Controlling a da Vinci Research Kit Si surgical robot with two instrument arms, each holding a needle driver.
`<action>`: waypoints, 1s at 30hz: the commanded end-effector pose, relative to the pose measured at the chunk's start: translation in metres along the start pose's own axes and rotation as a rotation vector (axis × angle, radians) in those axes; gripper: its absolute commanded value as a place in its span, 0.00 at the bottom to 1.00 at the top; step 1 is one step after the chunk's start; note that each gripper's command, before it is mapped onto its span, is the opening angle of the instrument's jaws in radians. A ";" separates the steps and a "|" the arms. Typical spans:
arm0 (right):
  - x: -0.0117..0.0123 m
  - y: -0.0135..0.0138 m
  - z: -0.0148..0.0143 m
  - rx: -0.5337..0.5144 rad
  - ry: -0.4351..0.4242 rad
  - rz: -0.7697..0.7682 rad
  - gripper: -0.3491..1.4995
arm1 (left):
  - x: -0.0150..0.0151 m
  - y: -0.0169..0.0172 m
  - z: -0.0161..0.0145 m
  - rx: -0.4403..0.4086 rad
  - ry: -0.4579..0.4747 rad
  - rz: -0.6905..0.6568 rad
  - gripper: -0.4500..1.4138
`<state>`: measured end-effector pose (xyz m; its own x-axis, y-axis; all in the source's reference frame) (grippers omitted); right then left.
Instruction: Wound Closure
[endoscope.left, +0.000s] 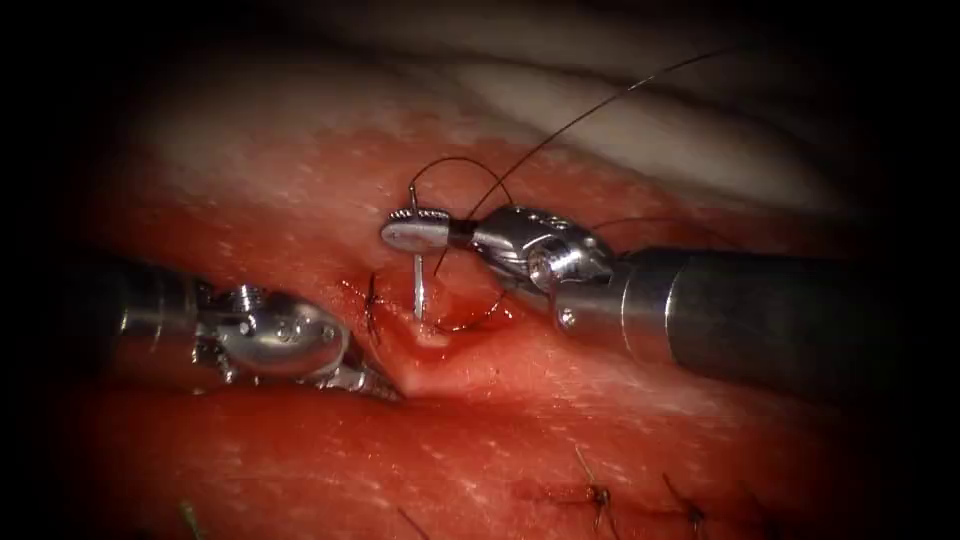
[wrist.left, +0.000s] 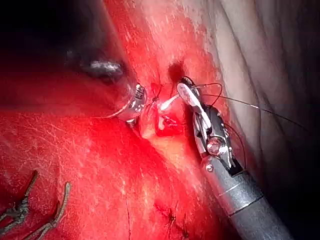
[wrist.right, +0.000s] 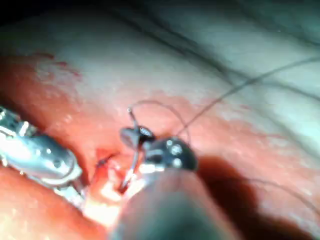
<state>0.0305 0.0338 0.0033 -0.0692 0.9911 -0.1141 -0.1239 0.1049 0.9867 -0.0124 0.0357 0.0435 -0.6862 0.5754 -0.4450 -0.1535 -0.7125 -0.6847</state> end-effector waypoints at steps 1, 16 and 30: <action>0.0004 0.0004 0.0008 0.002 0.005 0.014 0.00 | -0.0003 0.0002 0.0009 -0.002 0.000 -0.001 0.05; -0.0006 -0.0002 0.0005 0.022 0.020 0.271 0.00 | -0.0002 0.0002 0.0007 -0.001 0.001 -0.008 0.05; 0.0016 0.0016 0.0003 0.037 0.207 0.319 0.76 | 0.0002 0.0005 0.0004 -0.001 0.003 -0.011 0.05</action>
<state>0.0296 0.0351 0.0046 -0.3141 0.9310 0.1858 0.0002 -0.1957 0.9807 -0.0124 0.0361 0.0423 -0.6811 0.5857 -0.4394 -0.1630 -0.7064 -0.6888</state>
